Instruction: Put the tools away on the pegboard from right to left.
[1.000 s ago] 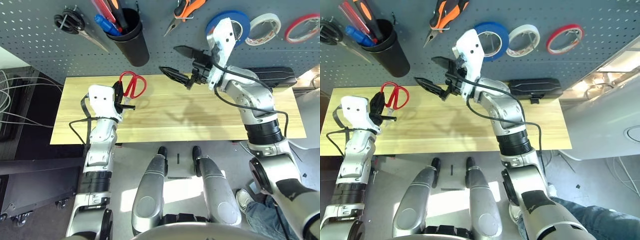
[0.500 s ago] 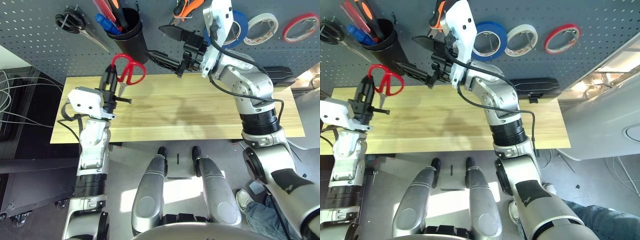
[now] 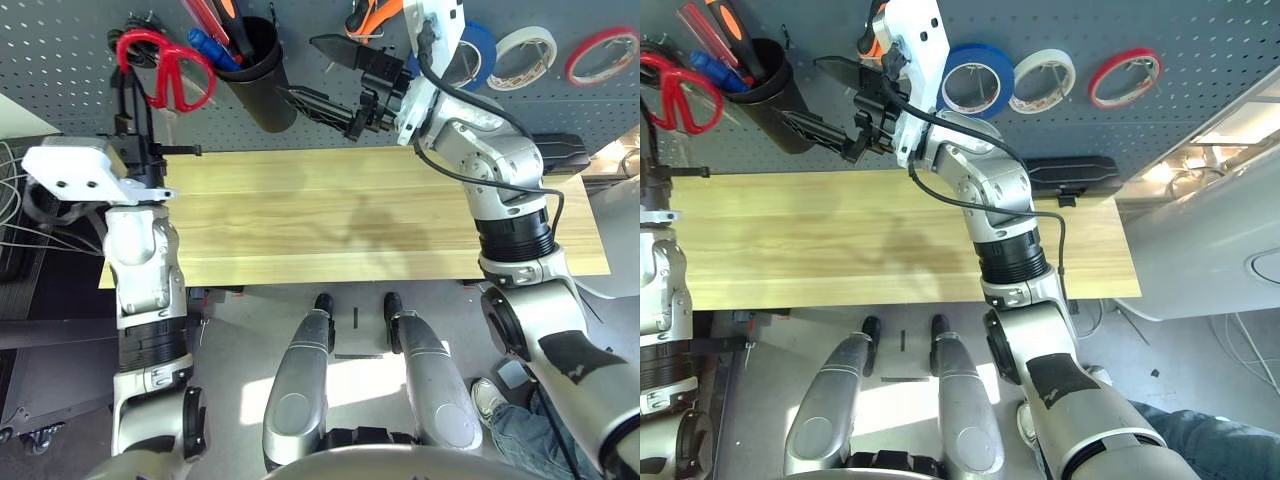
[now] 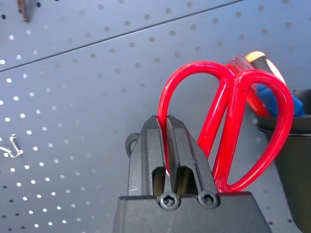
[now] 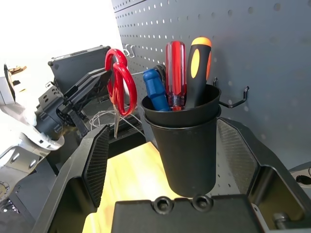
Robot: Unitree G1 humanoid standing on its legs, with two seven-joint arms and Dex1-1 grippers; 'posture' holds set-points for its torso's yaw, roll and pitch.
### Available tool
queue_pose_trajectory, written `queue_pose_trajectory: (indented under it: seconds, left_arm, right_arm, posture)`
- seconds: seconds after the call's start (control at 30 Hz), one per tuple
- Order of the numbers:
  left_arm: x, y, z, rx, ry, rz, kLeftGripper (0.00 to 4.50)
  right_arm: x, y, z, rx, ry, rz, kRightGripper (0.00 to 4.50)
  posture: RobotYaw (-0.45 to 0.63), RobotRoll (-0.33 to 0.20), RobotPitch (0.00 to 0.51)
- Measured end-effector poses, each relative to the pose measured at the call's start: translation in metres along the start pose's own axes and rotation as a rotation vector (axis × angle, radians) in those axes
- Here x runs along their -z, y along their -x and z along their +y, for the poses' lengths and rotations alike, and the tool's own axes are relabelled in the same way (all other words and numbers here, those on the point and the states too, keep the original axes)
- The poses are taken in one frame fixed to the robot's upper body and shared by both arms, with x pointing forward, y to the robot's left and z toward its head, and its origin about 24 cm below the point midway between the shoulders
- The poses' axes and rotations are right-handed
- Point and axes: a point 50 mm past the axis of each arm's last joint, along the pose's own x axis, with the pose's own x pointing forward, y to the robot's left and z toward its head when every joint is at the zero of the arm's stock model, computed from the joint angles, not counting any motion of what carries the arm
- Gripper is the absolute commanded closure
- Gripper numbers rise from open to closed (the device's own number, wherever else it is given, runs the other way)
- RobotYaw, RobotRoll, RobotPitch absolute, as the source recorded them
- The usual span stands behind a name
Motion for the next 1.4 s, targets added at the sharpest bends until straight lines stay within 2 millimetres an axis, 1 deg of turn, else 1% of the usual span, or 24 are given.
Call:
queue_pose_trajectory:
  seconds: [0.27, 0.4, 0.5, 0.67, 0.9, 1.0, 1.23, 1.4]
  left_arm:
    - [0.017, 0.001, 0.002, -0.013, 0.039, 0.099, 4.47]
    - [0.027, 0.0, 0.004, -0.05, 0.053, 0.156, 4.47]
    - [0.03, -0.002, 0.008, -0.096, 0.072, 0.165, 4.47]
    - [0.023, -0.007, 0.01, -0.1, 0.09, 0.108, 4.47]
    - [0.021, -0.005, 0.001, -0.011, 0.111, 0.083, 4.47]
    - [0.02, -0.004, -0.001, -0.001, 0.114, 0.075, 4.47]
    - [0.014, -0.008, 0.009, -0.059, 0.106, 0.04, 4.47]
    - [0.016, -0.009, 0.014, -0.096, 0.1, 0.047, 4.47]
  right_arm:
    - [0.0, 0.0, 0.0, 0.001, 0.0, 0.0, 0.0]
    - [0.0, 0.0, 0.0, 0.002, 0.0, -0.001, 0.0]
    - [0.0, 0.0, 0.0, 0.004, 0.0, -0.001, 0.0]
    - [0.0, 0.002, -0.001, 0.012, 0.004, 0.003, 0.0]
    - [0.003, 0.005, -0.001, 0.019, -0.001, 0.01, 0.0]
    - [0.003, 0.005, -0.001, 0.019, 0.0, 0.009, 0.0]
    - [0.004, 0.006, -0.001, 0.019, -0.001, 0.011, 0.0]
    - [0.004, 0.006, -0.001, 0.019, -0.001, 0.012, 0.0]
  posture:
    - [0.13, 0.0, 0.401]
    - [0.12, 0.0, 0.4]
    - [0.12, 0.0, 0.398]
    - [0.12, 0.0, 0.396]
    - [0.12, 0.0, 0.397]
    - [0.12, 0.0, 0.398]
    - [0.12, 0.0, 0.397]
    - [0.12, 0.0, 0.399]
